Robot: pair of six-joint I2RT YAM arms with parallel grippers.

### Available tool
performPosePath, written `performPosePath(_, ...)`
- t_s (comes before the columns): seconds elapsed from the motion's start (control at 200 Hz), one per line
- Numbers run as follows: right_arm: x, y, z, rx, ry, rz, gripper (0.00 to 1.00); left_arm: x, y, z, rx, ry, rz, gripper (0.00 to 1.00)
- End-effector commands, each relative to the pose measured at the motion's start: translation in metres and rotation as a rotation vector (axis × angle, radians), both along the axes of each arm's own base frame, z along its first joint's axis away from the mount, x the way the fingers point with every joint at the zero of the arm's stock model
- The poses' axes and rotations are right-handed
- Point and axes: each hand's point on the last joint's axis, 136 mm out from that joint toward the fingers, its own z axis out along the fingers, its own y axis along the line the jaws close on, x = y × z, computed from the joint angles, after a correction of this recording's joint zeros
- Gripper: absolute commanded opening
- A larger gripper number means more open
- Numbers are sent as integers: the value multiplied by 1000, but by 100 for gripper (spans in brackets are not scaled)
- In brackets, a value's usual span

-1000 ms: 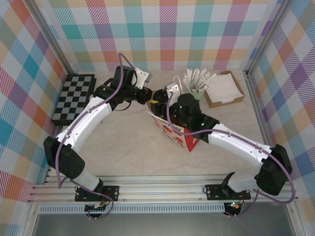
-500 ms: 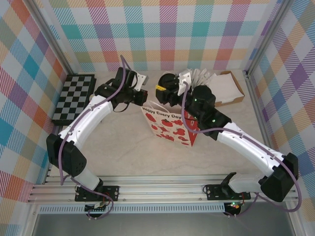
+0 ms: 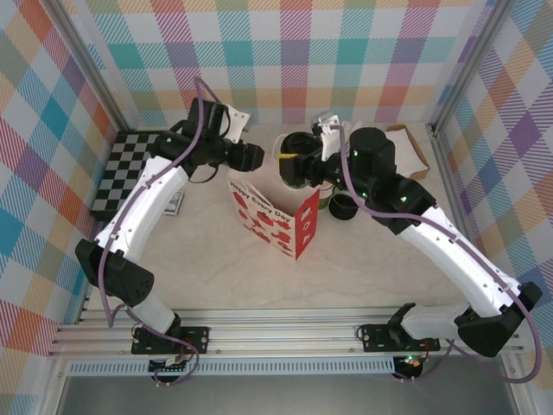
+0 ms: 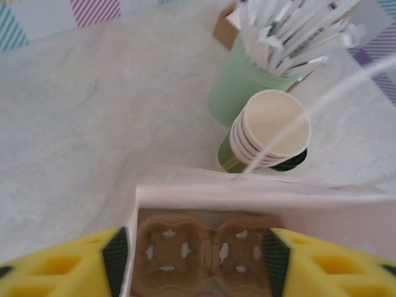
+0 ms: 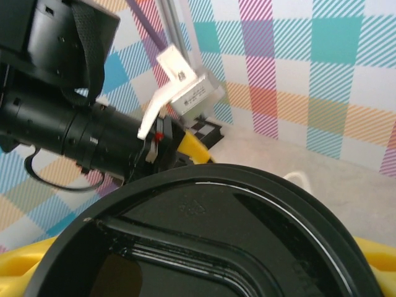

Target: Pack the takeout coffee

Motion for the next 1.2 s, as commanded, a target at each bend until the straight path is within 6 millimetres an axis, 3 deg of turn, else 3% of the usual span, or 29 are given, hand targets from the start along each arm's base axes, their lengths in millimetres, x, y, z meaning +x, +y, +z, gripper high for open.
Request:
performPosePath(0.0, -19, -1, -10, -37, 137, 59, 43, -25, 5, 36, -42, -67, -92, 73)
performPosePath(0.16, -27, -2, 0, -34, 182, 80, 43, -69, 4, 74, -147, -206, -210, 100)
performPosePath(0.28, -32, 1, 10, -36, 188, 116, 44, -115, -11, 91, -275, -316, -348, 100)
performPosePath(0.48, -38, 16, 23, -9, 217, 198, 44, -174, -58, 98, -259, -577, -585, 100)
performPosePath(0.54, -38, 20, 26, 3, 220, 211, 44, -171, -64, 106, -282, -620, -567, 100)
performPosePath(0.61, -40, 24, 30, 21, 217, 235, 44, -152, -65, 121, -305, -681, -480, 100)
performPosePath(0.695, -41, 27, 31, 37, 208, 252, 45, -135, -65, 124, -310, -700, -401, 100)
performPosePath(0.86, -41, 34, 31, 67, 201, 274, 45, -147, -81, 120, -408, -668, -500, 100)
performPosePath(1.195, -46, 31, 46, 131, 141, 278, 46, -137, -88, 97, -371, -637, -499, 91)
